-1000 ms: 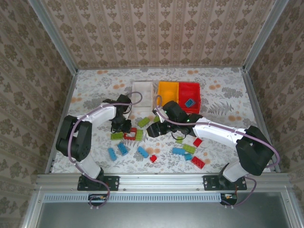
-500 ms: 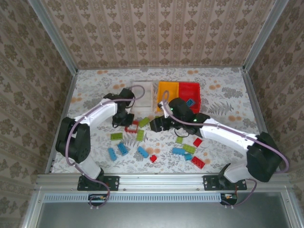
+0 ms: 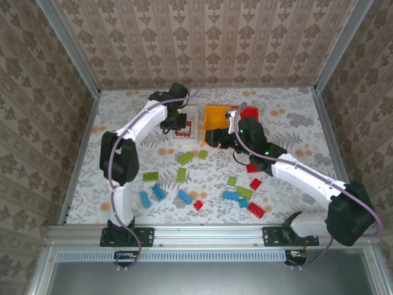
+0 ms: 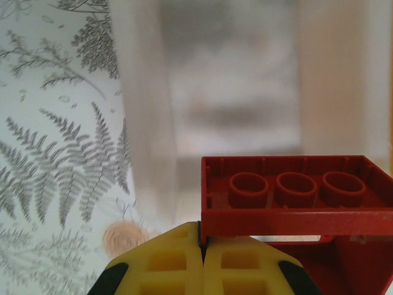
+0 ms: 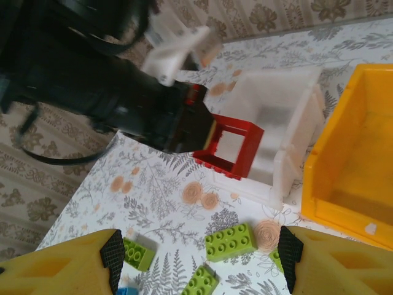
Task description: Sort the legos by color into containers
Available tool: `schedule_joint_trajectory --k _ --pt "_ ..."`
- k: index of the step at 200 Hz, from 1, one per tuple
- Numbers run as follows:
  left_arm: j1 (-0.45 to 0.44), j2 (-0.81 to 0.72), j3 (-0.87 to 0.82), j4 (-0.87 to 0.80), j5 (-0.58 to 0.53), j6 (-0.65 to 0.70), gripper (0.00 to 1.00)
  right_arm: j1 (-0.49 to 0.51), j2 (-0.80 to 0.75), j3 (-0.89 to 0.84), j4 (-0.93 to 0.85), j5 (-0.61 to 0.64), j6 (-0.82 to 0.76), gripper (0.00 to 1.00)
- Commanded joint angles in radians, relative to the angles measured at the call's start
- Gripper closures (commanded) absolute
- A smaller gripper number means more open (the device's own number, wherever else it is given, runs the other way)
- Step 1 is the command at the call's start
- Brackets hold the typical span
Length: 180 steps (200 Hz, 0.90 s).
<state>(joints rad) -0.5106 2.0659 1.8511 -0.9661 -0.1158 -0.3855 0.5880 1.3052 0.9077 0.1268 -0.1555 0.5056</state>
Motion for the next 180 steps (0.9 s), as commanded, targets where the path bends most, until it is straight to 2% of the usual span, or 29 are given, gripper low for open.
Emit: schedule_joint_trajectory --k 1,47,93,132,148,180 --pt "0.002 0.075 0.103 -0.056 -0.045 -0.004 1.0 -0.009 0.003 -0.001 0.026 0.012 0.021 0.3" --pt "0.004 0.183 0.168 -0.058 -0.027 0.002 1.0 -0.012 -0.022 -0.034 0.02 0.009 0.038 0.29" --pt "-0.005 0.168 0.111 -0.043 -0.001 -0.016 1.0 -0.02 -0.027 -0.05 -0.004 0.006 0.034 0.28" --pt "-0.005 0.124 0.107 -0.045 0.026 -0.035 0.68 -0.027 -0.054 -0.067 -0.104 0.045 0.015 0.27" --pt "-0.005 0.107 0.115 -0.051 0.035 -0.046 0.63 -0.025 -0.059 -0.068 -0.161 0.05 0.001 0.29" --pt "-0.004 0.028 0.095 -0.052 0.029 -0.074 0.58 -0.006 -0.038 -0.069 -0.271 0.076 -0.01 0.32"
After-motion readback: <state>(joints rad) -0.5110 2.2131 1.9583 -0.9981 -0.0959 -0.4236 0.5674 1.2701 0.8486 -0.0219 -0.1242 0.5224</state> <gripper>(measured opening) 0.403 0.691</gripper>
